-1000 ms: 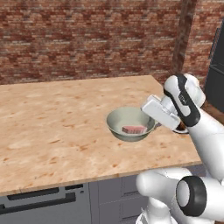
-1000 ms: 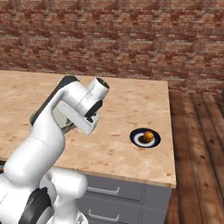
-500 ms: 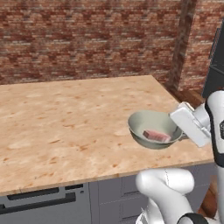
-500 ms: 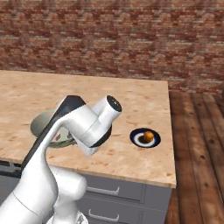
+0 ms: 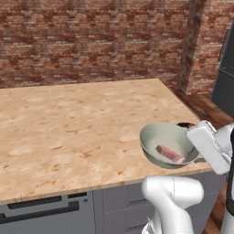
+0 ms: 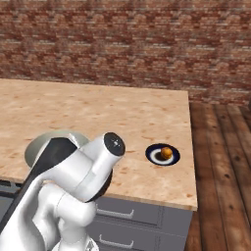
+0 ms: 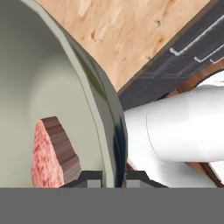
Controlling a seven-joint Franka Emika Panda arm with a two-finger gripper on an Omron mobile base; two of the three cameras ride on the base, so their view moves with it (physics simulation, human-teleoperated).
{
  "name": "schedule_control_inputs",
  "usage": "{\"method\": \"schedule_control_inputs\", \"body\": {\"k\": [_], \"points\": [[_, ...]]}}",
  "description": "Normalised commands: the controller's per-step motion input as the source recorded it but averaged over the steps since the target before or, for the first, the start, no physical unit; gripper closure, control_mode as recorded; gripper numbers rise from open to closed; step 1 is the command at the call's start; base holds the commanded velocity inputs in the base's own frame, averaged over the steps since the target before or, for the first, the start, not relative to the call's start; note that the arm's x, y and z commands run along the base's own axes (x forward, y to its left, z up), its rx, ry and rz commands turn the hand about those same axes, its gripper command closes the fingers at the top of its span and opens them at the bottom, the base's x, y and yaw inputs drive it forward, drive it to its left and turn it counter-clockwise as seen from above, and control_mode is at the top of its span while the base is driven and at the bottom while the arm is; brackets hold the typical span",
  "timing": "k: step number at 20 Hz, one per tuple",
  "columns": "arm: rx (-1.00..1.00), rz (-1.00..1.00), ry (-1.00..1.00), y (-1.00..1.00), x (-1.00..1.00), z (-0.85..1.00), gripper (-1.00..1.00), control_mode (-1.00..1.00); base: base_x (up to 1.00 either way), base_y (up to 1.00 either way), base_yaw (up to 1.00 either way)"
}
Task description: Remove the peach from the bowl and place it on the small plate. Then place the bowl with only the steak in the microwave, close the door, and press the start button to microwave the steak.
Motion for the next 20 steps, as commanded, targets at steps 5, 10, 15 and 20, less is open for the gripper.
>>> {"method": "schedule_control_inputs", "body": {"k": [5, 10, 15, 20], "points": [[0.02, -0.33, -0.21, -0.44, -1.0, 0.0, 1.0, -1.0, 0.0, 0.0, 0.0], [0.09, -0.52, 0.0, -0.96, -0.6, 0.0, 1.0, -1.0, 0.0, 0.0, 0.0], [0.05, -0.42, 0.0, -0.37, -0.12, -0.04, 1.0, -1.0, 0.0, 0.0, 0.0], [-0.12, -0.08, 0.05, 0.97, 0.52, 0.0, 1.0, -1.0, 0.0, 0.0, 0.0]]}}
